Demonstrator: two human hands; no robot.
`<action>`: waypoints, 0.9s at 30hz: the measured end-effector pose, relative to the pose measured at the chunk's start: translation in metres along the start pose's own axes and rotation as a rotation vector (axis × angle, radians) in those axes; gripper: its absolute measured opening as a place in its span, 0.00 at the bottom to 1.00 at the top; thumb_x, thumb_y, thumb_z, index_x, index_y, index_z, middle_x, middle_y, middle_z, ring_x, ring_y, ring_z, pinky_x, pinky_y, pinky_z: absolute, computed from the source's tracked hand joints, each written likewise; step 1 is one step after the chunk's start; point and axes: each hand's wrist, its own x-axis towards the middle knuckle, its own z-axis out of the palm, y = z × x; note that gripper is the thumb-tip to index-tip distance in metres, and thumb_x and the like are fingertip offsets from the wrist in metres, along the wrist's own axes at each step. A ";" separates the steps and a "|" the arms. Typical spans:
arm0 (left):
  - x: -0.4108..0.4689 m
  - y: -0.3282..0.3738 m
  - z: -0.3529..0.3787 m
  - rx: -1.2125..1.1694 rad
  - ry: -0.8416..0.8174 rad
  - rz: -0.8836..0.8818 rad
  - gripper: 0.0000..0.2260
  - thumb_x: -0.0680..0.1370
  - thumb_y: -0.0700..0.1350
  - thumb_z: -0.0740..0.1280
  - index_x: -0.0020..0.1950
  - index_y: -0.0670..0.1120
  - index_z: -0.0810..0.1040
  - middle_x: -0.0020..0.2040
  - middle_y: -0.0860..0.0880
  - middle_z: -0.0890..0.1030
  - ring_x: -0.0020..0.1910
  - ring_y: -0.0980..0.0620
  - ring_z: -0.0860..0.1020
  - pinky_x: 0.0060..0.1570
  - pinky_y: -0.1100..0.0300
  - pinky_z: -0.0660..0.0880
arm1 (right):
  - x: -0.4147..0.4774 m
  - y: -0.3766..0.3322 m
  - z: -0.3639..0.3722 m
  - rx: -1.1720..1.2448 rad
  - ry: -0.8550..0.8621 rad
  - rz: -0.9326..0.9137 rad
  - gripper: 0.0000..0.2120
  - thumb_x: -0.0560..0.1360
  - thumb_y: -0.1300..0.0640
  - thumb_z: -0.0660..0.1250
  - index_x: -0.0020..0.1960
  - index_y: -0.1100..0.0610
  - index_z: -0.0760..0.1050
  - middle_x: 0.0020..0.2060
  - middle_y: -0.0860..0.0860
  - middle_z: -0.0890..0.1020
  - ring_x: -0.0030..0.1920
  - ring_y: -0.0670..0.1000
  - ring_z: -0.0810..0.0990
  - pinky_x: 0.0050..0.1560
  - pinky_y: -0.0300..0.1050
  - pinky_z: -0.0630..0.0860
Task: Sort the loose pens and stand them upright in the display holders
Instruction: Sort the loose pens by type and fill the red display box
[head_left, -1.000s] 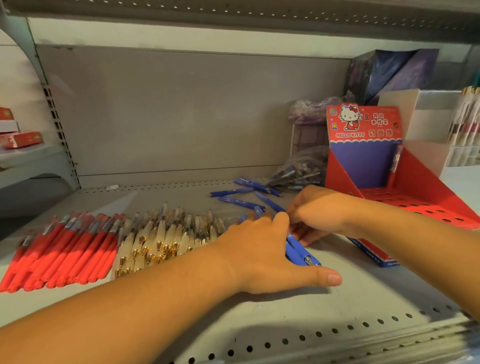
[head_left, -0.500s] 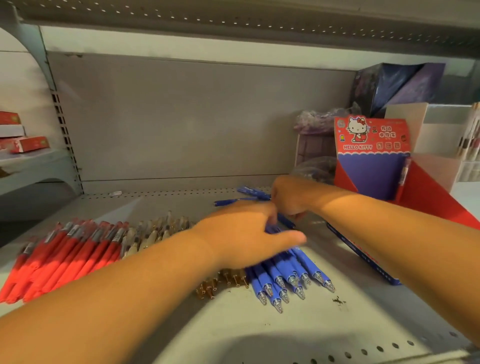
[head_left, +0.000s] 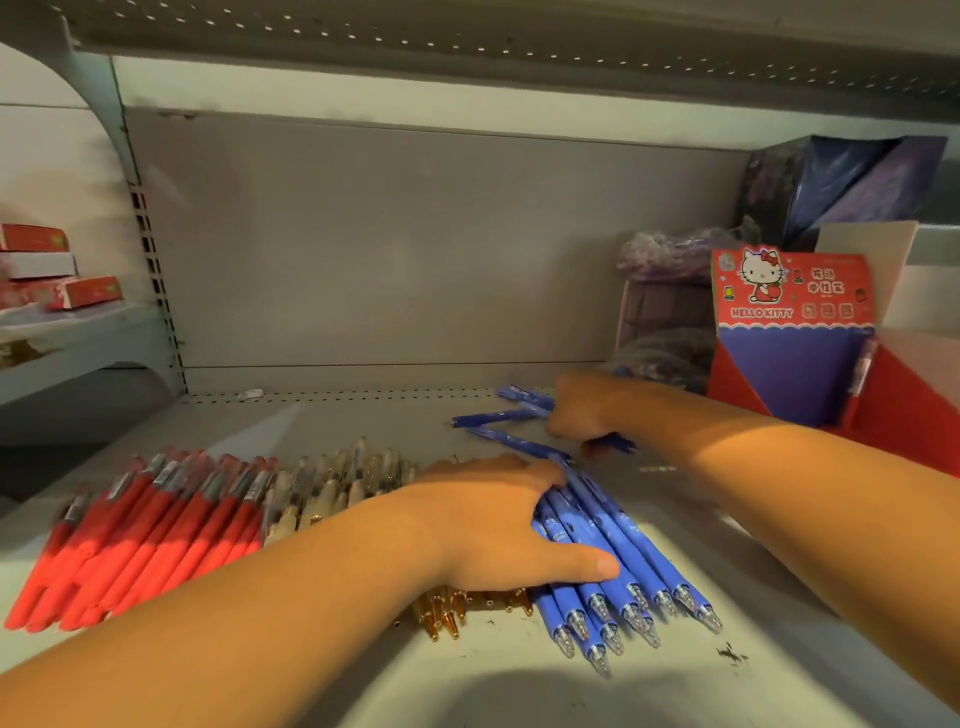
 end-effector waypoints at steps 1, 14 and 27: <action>0.000 0.000 0.000 0.002 -0.004 0.003 0.32 0.71 0.74 0.62 0.71 0.59 0.66 0.61 0.58 0.75 0.55 0.57 0.75 0.56 0.58 0.74 | 0.002 -0.004 0.000 0.034 -0.016 -0.041 0.06 0.75 0.64 0.61 0.41 0.59 0.75 0.41 0.53 0.80 0.30 0.52 0.76 0.24 0.38 0.68; -0.002 0.000 -0.005 -0.036 0.052 -0.062 0.29 0.73 0.72 0.60 0.67 0.57 0.69 0.63 0.55 0.76 0.57 0.54 0.76 0.55 0.57 0.74 | -0.030 -0.014 -0.017 0.019 0.090 -0.155 0.17 0.74 0.56 0.67 0.29 0.57 0.68 0.24 0.51 0.71 0.26 0.51 0.69 0.27 0.40 0.64; 0.011 -0.006 -0.009 0.027 0.102 -0.180 0.16 0.77 0.55 0.65 0.64 0.56 0.68 0.52 0.50 0.80 0.46 0.52 0.78 0.48 0.52 0.79 | -0.118 0.008 -0.006 0.607 -0.265 -0.039 0.08 0.78 0.60 0.68 0.49 0.67 0.77 0.25 0.50 0.82 0.26 0.48 0.82 0.28 0.37 0.79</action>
